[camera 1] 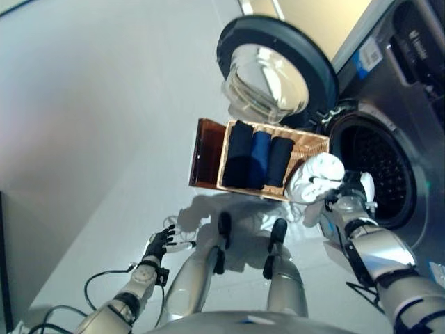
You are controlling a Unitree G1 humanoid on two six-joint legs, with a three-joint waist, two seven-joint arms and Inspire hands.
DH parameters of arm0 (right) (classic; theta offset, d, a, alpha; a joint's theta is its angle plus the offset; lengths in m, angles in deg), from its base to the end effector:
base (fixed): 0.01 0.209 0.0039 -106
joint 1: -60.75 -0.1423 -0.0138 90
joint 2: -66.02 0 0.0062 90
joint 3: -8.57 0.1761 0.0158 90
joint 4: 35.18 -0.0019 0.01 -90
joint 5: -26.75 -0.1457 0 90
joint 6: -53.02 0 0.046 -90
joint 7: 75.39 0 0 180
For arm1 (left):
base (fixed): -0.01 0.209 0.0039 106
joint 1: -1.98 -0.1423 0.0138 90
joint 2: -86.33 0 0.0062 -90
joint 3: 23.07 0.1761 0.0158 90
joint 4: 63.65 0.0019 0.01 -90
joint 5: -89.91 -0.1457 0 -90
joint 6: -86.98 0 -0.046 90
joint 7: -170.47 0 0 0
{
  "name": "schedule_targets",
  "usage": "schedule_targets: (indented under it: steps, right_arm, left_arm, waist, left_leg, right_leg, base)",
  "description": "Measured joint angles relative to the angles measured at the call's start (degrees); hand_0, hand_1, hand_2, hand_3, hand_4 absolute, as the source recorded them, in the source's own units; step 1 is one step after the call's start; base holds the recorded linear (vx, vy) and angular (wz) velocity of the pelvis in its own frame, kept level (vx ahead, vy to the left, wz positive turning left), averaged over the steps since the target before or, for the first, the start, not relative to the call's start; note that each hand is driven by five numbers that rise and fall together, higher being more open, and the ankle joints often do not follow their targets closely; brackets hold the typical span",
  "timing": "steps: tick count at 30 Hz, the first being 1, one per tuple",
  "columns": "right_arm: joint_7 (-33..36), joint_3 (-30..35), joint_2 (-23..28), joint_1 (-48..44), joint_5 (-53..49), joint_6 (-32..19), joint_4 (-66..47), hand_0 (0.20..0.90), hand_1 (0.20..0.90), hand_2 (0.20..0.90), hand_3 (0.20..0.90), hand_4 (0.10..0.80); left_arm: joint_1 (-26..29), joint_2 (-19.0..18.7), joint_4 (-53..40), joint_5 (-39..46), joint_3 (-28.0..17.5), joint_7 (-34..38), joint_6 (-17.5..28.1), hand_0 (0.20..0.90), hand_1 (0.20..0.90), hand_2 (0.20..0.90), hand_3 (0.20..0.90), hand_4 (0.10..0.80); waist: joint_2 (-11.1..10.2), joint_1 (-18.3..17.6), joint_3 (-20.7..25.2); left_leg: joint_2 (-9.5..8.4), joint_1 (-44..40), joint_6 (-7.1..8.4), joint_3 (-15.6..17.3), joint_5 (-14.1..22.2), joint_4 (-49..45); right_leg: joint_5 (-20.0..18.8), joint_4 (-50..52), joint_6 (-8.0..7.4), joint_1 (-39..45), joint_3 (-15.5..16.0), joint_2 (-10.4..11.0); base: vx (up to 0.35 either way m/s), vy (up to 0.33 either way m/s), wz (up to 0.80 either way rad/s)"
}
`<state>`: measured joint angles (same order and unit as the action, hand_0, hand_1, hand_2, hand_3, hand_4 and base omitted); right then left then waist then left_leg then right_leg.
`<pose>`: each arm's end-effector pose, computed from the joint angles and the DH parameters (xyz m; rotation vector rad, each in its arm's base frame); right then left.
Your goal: Pick up the clothes and place them into the washing machine
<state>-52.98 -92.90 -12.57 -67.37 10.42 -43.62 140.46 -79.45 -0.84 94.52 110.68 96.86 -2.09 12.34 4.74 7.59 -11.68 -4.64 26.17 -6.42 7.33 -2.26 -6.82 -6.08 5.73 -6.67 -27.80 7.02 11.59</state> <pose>0.2544 -0.2873 0.0026 -0.4200 0.6137 -0.6696 0.1364 0.1850 -0.0999 0.2551 0.8118 -0.0231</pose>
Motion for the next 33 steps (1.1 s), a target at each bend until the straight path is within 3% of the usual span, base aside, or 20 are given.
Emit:
schedule_targets:
  steps: [8, 12, 16, 18, 19, 24, 33]
  right_arm:
    - [-2.6, 9.7, -4.0, 7.4, -16.4, -6.1, -8.2, 0.2, 0.2, 0.2, 0.2, 0.3]
    - [-2.7, 11.0, -6.4, 8.7, -22.8, -8.6, -10.9, 0.2, 0.2, 0.2, 0.2, 0.3]
    - [-0.5, 11.9, -7.8, 8.2, -27.2, -11.2, -16.9, 0.2, 0.2, 0.2, 0.2, 0.3]
    - [1.7, 12.2, -8.1, 7.6, -27.5, -12.9, -20.5, 0.2, 0.2, 0.2, 0.2, 0.3]
    - [3.0, 12.3, -8.1, 6.1, -27.6, -14.2, -21.3, 0.2, 0.2, 0.2, 0.2, 0.3]
    - [8.1, 16.1, -6.4, -3.7, -27.8, -17.2, -21.7, 0.2, 0.2, 0.2, 0.2, 0.3]
    - [15.3, 18.5, 0.5, -11.9, -28.3, -19.9, -19.3, 0.2, 0.2, 0.2, 0.2, 0.3]
  left_arm:
    - [-0.2, 0.8, 0.1, -0.1, 0.0, 0.0, 0.3, 0.9, 0.9, 0.9, 0.9, 0.8]
    - [0.2, 1.3, 0.2, 0.5, 0.2, 0.2, 1.4, 0.9, 0.9, 0.9, 0.9, 0.8]
    - [3.9, 1.2, 0.5, 2.2, 0.4, 1.0, 2.5, 0.9, 0.9, 0.9, 0.9, 0.8]
    - [5.7, 1.1, 0.6, 2.8, 0.3, 2.1, 3.0, 0.9, 0.9, 0.9, 0.9, 0.8]
    - [6.4, 1.0, 0.5, 3.7, 0.2, 2.7, 3.7, 0.9, 0.9, 0.9, 0.9, 0.8]
    - [8.0, 0.5, -0.1, 5.1, -0.5, 4.3, 4.6, 0.9, 0.9, 0.9, 0.9, 0.8]
    - [7.4, 0.6, -0.8, 5.9, 0.0, 5.3, 5.5, 0.9, 0.9, 0.9, 0.9, 0.8]
  waist:
    - [-0.6, -3.0, 1.3]
    - [-0.7, -3.8, 1.2]
    - [-0.1, -3.9, -1.3]
    - [0.5, -4.2, -2.2]
    - [0.7, -4.1, -2.9]
    - [2.0, -4.1, -4.4]
    - [3.4, -2.1, -4.3]
  left_leg:
    - [-0.12, -2.0, 0.26, 1.6, 0.2, 1.3]
    - [-0.08, 0.0, 0.48, 2.1, 0.9, 0.0]
    - [1.06, 9.9, -0.22, 1.4, 5.4, -13.3]
    - [2.07, 16.2, 0.69, 0.8, 9.5, -21.7]
    - [2.23, 18.9, 0.17, 0.6, 10.3, -24.5]
    - [3.15, 29.8, -0.3, 0.7, 11.9, -32.4]
    - [2.5, 31.6, -0.36, 1.6, 11.8, -31.0]
  right_leg:
    - [-1.3, -2.2, -0.21, 1.3, -2.0, -0.3]
    - [-0.8, -0.5, -0.54, -1.7, -2.3, -0.4]
    - [2.9, 12.1, 0.85, -11.1, -2.7, -0.1]
    - [7.3, 20.7, 1.53, -17.1, -2.6, 0.4]
    - [8.4, 24.3, 1.82, -20.0, -2.7, 0.6]
    - [10.4, 31.8, 2.03, -31.0, -3.8, 0.9]
    - [10.3, 31.9, 2.59, -33.9, -4.8, 1.4]
  base:
    - [-0.03, -0.035, -0.14]
    - [-0.1, -0.03, -0.12]
    - [-0.128, -0.054, 0.01]
    - [-0.121, -0.041, 0.14]
    - [-0.083, -0.024, 0.17]
    - [0.02, 0.01, 0.06]
    - [0.057, 0.02, 0.0]
